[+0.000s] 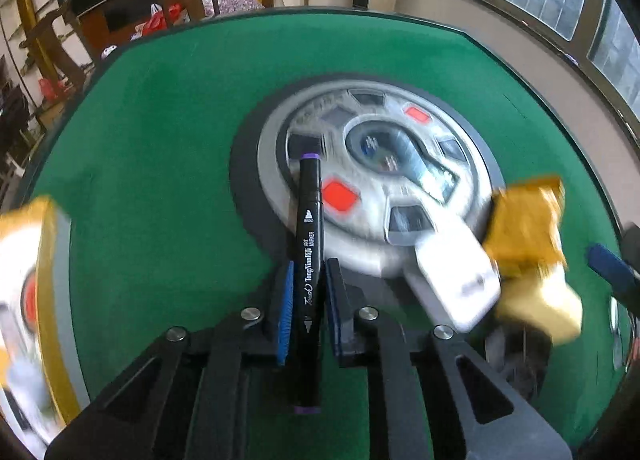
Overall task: Organize rigid objects
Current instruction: 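Grasp the purple-capped black marker with the left gripper while the right grasps the cream roll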
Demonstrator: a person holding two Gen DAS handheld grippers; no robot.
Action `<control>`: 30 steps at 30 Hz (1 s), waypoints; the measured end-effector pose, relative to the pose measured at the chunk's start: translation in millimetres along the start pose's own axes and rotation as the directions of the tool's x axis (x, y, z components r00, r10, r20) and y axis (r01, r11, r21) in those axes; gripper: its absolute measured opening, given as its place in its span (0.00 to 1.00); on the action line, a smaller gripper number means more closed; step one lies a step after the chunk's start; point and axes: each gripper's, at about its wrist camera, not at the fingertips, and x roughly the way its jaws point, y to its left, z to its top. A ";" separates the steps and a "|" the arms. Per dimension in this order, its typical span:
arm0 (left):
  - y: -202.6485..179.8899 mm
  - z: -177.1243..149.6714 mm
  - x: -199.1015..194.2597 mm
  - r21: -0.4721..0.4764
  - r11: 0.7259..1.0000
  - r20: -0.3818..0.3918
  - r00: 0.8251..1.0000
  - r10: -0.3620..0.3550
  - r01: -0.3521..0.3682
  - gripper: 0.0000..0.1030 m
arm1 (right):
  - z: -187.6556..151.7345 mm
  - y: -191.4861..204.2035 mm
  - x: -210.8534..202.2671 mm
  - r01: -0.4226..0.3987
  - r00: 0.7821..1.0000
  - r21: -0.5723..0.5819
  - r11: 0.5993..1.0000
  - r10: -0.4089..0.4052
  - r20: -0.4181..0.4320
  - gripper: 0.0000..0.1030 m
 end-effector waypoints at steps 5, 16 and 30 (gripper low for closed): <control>10.5 -47.0 -29.5 -0.068 0.997 0.029 0.999 -0.026 0.028 0.12 | -0.5 -2.8 -0.8 0.056 0.998 -0.021 0.998 -0.056 -0.006 0.35; 28.2 -63.2 -36.3 -0.106 0.991 0.104 0.992 -0.069 0.080 0.12 | -22.7 26.5 24.2 0.118 0.986 -0.280 0.953 -0.146 -0.078 0.34; 39.4 -63.7 -37.4 -0.132 0.981 0.146 0.982 -0.122 0.141 0.12 | -35.2 36.6 29.9 0.172 0.980 -0.358 0.918 -0.197 -0.034 0.16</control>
